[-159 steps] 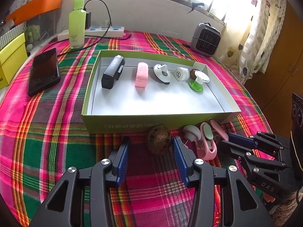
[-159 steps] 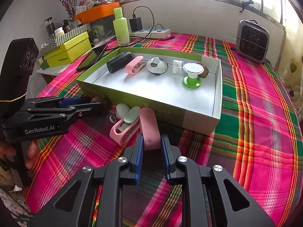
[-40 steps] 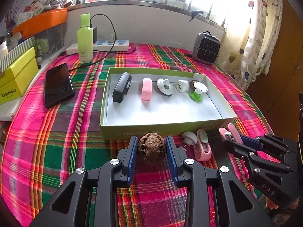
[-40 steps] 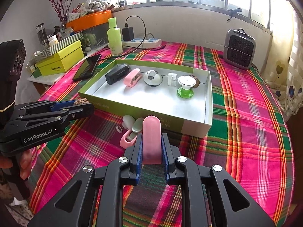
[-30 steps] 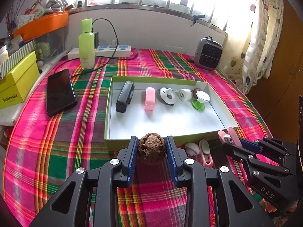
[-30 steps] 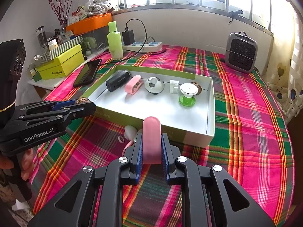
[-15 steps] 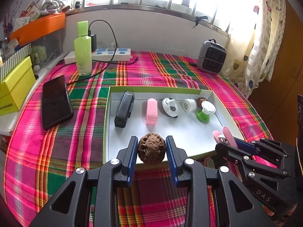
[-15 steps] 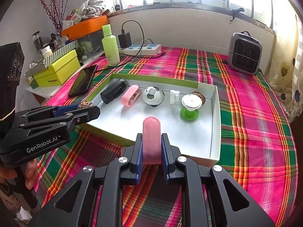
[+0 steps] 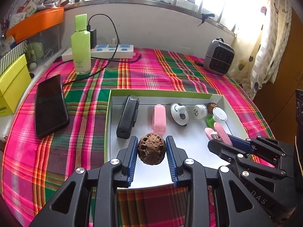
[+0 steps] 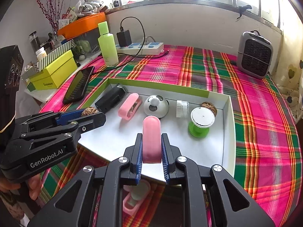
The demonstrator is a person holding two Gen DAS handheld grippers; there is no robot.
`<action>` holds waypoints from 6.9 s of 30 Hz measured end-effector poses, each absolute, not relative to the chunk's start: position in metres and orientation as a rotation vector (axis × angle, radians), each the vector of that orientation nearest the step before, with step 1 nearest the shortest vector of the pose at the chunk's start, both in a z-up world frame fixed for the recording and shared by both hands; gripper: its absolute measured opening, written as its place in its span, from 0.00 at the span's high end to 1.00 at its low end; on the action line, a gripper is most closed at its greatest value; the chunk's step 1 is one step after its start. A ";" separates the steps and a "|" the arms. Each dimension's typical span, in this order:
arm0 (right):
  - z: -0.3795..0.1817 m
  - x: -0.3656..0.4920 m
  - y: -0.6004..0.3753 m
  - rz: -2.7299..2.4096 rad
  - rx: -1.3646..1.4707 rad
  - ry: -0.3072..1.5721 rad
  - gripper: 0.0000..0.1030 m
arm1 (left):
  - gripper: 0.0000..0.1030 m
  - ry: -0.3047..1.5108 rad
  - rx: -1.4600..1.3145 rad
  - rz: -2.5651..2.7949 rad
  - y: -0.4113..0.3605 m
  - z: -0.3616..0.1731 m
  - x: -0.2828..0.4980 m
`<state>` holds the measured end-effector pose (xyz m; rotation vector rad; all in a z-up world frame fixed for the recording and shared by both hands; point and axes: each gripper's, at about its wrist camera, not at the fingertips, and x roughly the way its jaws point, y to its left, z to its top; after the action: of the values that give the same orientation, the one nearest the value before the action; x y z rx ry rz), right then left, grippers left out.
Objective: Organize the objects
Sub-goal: 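Lift and carry the walnut and pink block over the tray with both grippers, then lower both items into the tray and open both grippers, then withdraw both grippers toward the pink clip and white knob before the tray, then close the right gripper on the pink clip with the green insert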
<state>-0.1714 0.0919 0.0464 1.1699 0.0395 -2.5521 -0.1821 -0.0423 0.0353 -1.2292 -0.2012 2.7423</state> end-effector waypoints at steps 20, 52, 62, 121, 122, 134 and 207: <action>0.028 -0.203 0.076 -2.513 1.243 0.046 0.82 | 0.73 -0.172 -1.298 2.726 -0.044 0.017 -0.207; 0.022 -0.208 0.069 -2.506 1.251 0.084 0.82 | 0.72 -0.097 -1.303 2.740 -0.040 0.014 -0.217; 0.022 -0.208 0.068 -2.513 1.249 0.098 0.82 | 0.72 -0.093 -1.304 2.742 -0.039 0.014 -0.216; 0.048 -0.161 0.077 -2.616 1.168 0.079 0.65 | 0.59 -0.136 -1.221 2.803 -0.047 0.043 -0.157; 0.050 -0.157 0.077 -2.621 1.157 0.080 0.65 | 0.59 -0.137 -1.215 2.806 -0.047 0.044 -0.154; 0.058 -0.127 0.083 -2.640 1.115 0.050 0.65 | 0.59 -0.118 -1.177 2.826 -0.043 0.051 -0.124; 0.018 -0.109 0.109 -2.615 1.257 -0.011 0.80 | 0.59 -0.233 -1.290 2.679 -0.030 0.009 -0.108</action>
<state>-0.1087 0.1093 0.0178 1.2574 -0.0115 -2.6151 -0.1076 -0.0301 0.0088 -1.2903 -0.2328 2.6792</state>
